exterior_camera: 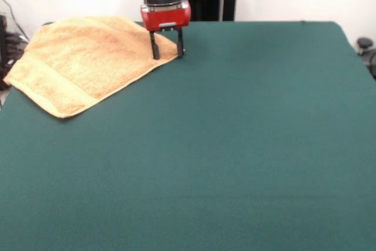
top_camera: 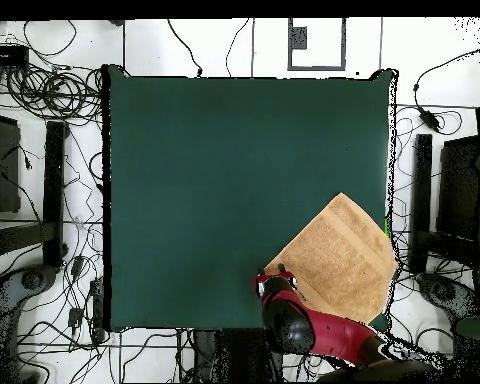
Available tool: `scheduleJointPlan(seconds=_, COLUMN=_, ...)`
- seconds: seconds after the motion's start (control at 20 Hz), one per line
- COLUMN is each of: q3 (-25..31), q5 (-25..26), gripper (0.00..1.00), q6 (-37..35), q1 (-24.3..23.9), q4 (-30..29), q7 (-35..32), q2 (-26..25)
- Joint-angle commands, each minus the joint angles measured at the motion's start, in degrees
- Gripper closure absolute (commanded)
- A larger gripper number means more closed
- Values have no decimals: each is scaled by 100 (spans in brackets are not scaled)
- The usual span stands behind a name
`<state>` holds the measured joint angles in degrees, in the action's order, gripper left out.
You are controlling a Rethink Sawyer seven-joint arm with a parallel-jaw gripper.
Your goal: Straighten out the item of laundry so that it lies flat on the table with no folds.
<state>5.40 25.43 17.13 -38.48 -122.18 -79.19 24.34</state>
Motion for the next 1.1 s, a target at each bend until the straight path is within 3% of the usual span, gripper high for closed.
scheduleJointPlan(seconds=0.05, q3=409, q5=29, gripper=0, q6=197, q1=382, q4=973, q7=-881, q2=-570)
scheduleJointPlan(seconds=0.55, q3=65, q5=-293, gripper=0, q6=183, q1=859, q4=720, q7=-1019, q2=128)
scheduleJointPlan(seconds=0.9, q3=129, q5=-245, gripper=0, q6=-10, q1=804, q4=687, q7=-1085, q2=170)
scheduleJointPlan(seconds=0.95, q3=145, q5=-237, gripper=100, q6=-38, q1=786, q4=681, q7=-1094, q2=166)
scheduleJointPlan(seconds=1.1, q3=123, q5=-258, gripper=100, q6=-43, q1=793, q4=672, q7=-1113, q2=157)
